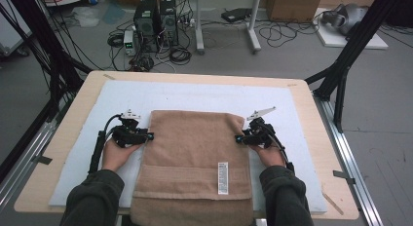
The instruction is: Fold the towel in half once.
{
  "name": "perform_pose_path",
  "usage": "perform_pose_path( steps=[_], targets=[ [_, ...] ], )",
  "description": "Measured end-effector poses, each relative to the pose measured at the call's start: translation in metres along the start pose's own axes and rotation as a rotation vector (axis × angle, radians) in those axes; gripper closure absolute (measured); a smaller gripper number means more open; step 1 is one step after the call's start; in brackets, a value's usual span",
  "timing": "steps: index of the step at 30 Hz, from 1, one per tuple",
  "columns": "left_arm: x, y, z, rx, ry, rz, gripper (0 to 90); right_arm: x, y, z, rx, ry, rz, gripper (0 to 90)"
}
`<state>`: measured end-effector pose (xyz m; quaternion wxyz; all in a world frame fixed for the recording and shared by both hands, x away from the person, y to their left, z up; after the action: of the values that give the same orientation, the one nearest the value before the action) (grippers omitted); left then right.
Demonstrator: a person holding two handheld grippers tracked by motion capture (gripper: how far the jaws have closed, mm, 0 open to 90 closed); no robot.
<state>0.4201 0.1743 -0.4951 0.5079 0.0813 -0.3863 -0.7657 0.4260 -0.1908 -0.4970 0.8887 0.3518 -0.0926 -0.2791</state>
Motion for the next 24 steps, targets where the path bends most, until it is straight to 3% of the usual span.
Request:
perform_pose_path(
  steps=[3,11,15,18,21,22,24],
  targets=[
    [0.002,0.001,-0.001,0.004,-0.013,0.005,82.9,-0.003,0.002,0.0,0.004,0.029,0.006,81.1],
    [-0.002,0.018,-0.002,0.096,0.063,-0.015,86.3,0.008,0.02,0.007,0.033,-0.013,0.037,82.4],
    [-0.006,0.039,0.002,0.155,0.076,0.005,86.4,0.019,0.036,0.01,0.035,-0.036,0.047,82.4],
    [-0.008,0.066,0.008,0.213,0.097,-0.013,86.5,0.031,0.05,0.013,0.044,-0.071,0.065,82.5],
    [-0.012,0.088,0.01,0.262,0.121,-0.008,87.3,0.045,0.068,0.022,0.092,-0.116,0.064,81.8],
    [-0.014,0.091,0.008,0.263,0.117,0.01,87.2,0.05,0.072,0.023,0.107,-0.132,0.06,79.1],
    [-0.019,0.086,-0.001,0.216,0.145,0.041,79.9,0.062,0.071,0.018,0.106,-0.153,0.002,59.3]
  ],
)
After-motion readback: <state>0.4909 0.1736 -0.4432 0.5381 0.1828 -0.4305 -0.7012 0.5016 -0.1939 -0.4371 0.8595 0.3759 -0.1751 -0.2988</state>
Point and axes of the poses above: each handheld gripper's, and its own axes: z roughly backward along the jaws, y roughly out of its top, x roughly to its right, the point moved 8 cm from there along -z, roughly forward along the jaws, and after that the axes turned 10 degrees about z, right-handed, at the moved point
